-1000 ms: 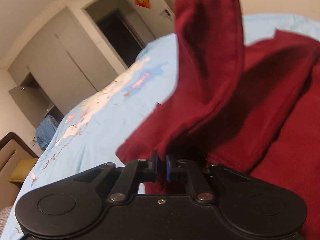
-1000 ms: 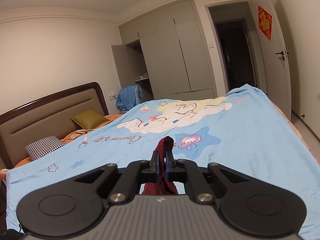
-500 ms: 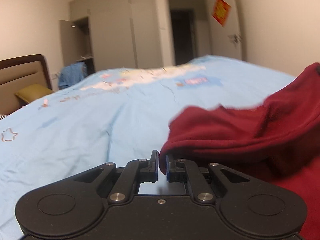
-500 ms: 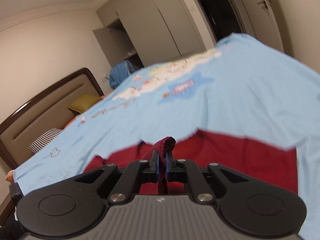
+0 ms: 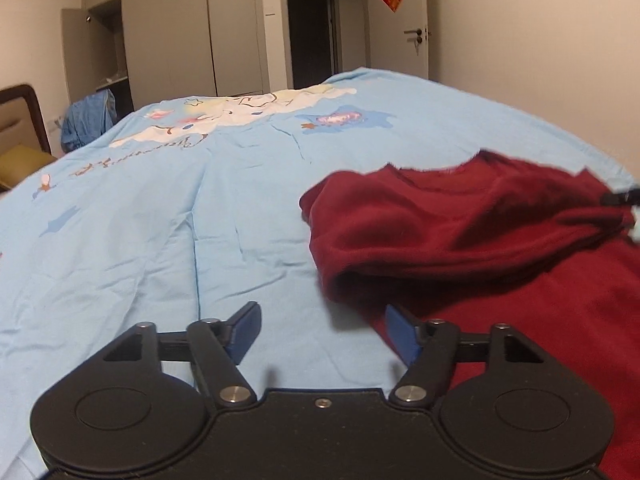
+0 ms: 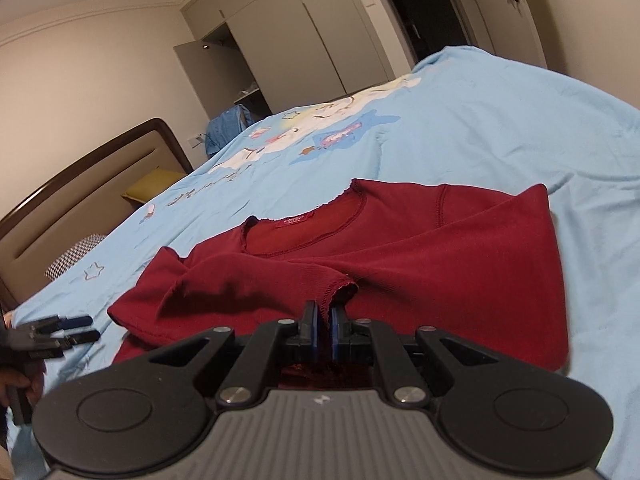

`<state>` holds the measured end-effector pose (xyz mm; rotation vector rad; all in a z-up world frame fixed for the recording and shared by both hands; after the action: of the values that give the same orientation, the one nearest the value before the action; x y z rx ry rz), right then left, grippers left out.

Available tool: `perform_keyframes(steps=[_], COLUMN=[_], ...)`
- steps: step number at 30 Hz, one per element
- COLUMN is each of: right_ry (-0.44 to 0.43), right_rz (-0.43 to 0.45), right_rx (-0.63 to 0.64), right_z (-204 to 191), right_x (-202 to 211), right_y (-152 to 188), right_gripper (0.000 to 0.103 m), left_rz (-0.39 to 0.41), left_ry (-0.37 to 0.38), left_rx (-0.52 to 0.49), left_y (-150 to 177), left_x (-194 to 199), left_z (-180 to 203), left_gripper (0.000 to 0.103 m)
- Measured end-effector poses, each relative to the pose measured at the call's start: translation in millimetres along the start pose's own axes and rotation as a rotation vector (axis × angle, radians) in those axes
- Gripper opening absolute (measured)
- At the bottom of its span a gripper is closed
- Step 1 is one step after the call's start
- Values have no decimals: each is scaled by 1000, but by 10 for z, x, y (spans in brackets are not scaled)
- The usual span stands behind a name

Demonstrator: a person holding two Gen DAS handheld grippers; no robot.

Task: Fold small clothes
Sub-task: 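Lay the lifted side across the sweater body and open the right gripper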

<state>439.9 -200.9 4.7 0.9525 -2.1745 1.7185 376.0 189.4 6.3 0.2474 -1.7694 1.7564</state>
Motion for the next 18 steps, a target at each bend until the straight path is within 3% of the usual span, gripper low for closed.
perform_keyframes(steps=[4, 6, 11, 13, 14, 15, 16, 17, 18], right_ry=[-9, -24, -19, -17, -14, -13, -13, -14, -16], right_rz=[5, -2, -5, 0, 3, 4, 7, 10, 12], right_rx=[-1, -29, -47, -36, -29, -23, -18, -11, -4], right_z=[-28, -8, -16, -47, -63, -79, -95, -111, -130], right_x=[-30, -63, -151, -171, -180, -192, -199, -203, -207], right_y=[41, 70, 118, 111, 108, 102, 96, 87, 76], right_gripper=[24, 48, 50, 50, 49, 47, 44, 32, 23], left_rz=[57, 75, 42, 10, -13, -29, -34, -30, -9], left_ry=[23, 37, 16, -8, -28, -35, -20, -9, -14], left_rx=[121, 165, 197, 219, 237, 265, 299, 332, 356], left_y=[-243, -387, -714, -784, -802, -804, -801, -788, -777], left_x=[-37, -182, -785, -1004, -1103, -1177, -1225, -1242, -1222], left_z=[-91, -117, -101, -125, -150, -184, -220, -259, -290], left_gripper=[79, 80, 80, 75, 70, 51, 23, 11, 8])
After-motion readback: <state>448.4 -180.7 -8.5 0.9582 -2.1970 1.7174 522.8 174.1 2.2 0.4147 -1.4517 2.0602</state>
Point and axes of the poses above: each gripper's, at about its wrist camera, not at the fingertips, and x roughly against the way its jaws point, z to its right, y to its underside, the point moved 4 cm from there along -x, roughly the way its jaws point, and after that the axes turned 12 degrees about y, right-handed, at the moved point
